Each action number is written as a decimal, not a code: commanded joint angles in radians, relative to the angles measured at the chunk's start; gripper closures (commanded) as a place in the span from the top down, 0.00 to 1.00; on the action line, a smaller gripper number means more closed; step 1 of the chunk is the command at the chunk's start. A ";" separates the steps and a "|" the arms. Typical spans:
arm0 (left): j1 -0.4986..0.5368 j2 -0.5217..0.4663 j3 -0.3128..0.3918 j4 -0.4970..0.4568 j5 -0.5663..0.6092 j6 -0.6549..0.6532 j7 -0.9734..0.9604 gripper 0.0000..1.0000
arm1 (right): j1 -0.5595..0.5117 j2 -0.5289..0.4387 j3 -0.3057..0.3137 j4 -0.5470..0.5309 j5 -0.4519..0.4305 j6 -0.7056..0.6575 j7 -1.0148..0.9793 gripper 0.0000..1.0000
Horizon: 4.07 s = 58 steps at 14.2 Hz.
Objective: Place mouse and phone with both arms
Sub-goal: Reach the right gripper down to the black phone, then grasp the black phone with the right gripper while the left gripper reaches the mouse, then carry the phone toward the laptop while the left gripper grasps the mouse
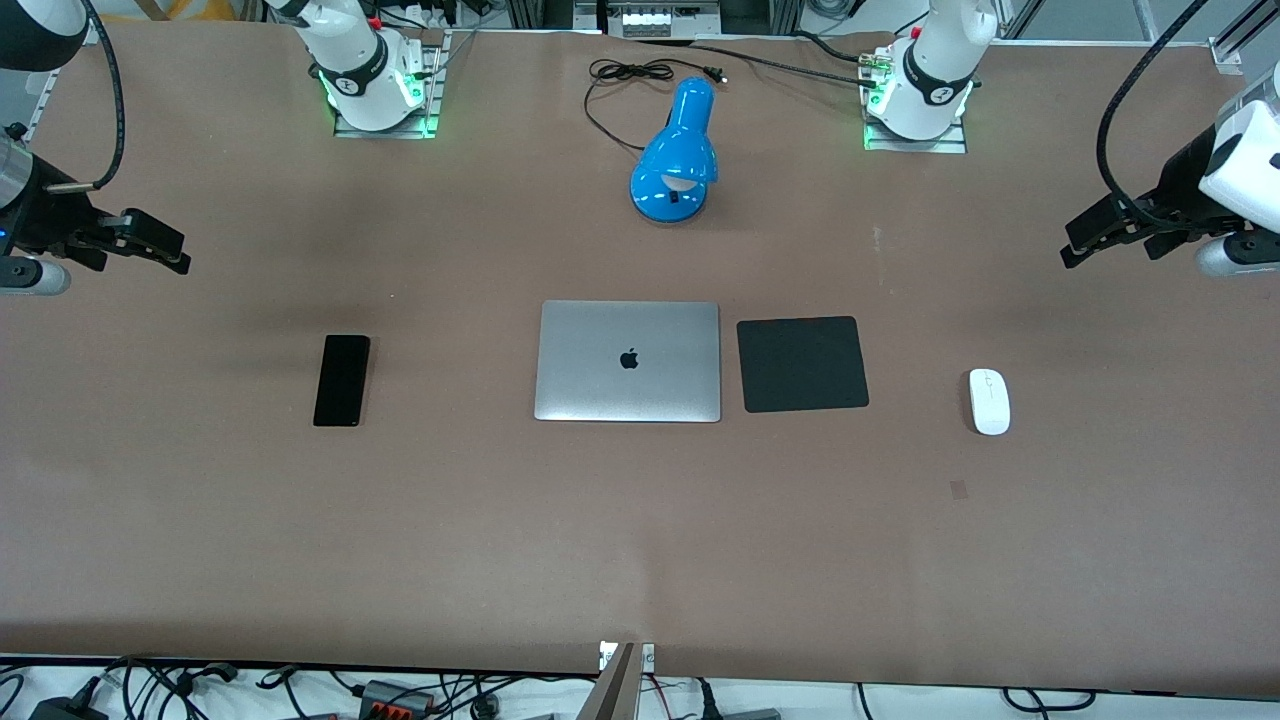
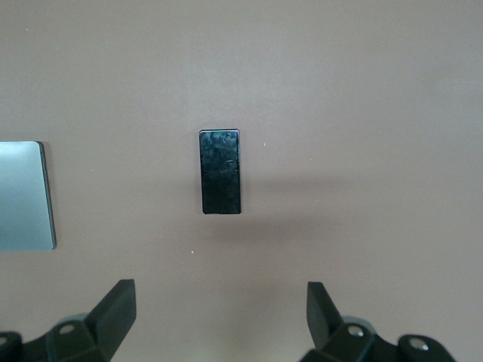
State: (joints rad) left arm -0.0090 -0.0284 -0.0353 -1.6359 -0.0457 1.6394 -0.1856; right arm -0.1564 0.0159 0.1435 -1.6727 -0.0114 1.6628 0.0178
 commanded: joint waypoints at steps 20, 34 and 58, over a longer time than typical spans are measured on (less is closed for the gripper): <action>-0.002 0.024 -0.008 0.042 -0.016 -0.038 -0.014 1.00 | 0.053 0.591 -0.005 -0.076 -0.019 0.334 0.195 1.00; 0.009 0.163 -0.006 0.053 -0.020 -0.163 -0.023 1.00 | 0.069 0.659 -0.007 -0.105 -0.099 0.462 0.186 1.00; 0.127 0.605 0.005 -0.280 0.208 0.858 0.173 1.00 | 0.268 0.668 0.146 -0.033 -0.091 0.456 0.410 0.24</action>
State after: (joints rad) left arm 0.1027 0.5607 -0.0243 -1.9155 0.1384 2.4810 -0.0282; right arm 0.1100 0.6758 0.2942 -1.7115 -0.0979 2.1044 0.4088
